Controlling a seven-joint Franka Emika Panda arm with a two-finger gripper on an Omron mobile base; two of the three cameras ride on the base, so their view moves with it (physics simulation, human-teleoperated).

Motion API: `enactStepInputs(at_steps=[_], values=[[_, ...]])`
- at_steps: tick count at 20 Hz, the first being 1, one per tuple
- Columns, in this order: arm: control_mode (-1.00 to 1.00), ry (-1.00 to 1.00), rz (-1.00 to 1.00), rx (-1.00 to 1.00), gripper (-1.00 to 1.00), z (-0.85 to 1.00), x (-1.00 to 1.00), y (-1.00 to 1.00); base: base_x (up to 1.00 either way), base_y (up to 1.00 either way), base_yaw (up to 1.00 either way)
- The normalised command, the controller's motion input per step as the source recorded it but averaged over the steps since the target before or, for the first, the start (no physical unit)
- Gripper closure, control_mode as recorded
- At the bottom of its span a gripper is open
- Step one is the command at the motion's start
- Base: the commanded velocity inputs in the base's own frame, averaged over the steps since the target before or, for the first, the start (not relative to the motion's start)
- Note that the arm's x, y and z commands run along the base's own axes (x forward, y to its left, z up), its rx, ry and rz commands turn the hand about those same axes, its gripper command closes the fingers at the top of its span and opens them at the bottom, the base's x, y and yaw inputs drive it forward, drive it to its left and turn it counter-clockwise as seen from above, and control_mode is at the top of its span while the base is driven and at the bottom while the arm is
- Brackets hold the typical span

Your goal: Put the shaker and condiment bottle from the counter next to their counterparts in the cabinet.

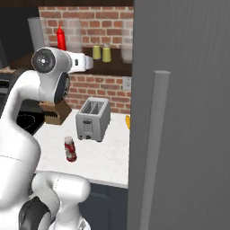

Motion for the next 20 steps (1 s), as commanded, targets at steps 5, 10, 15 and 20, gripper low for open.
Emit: enactStepInputs(at_steps=[5,10,15,20], values=[[-1.00,-0.09,0.13,-0.02,-1.00,-0.60,-0.75,0.01,0.00,0.00,0.00],[-1.00,-0.08,0.22,0.00,-1.00,-0.70,-0.15,0.45,0.00,0.00,0.00],[-1.00,-0.03,0.22,0.02,-1.00,-0.85,0.00,0.49,0.00,0.00,0.00],[-1.00,0.00,0.20,0.02,-1.00,-0.98,0.00,0.44,0.00,0.00,0.00]])
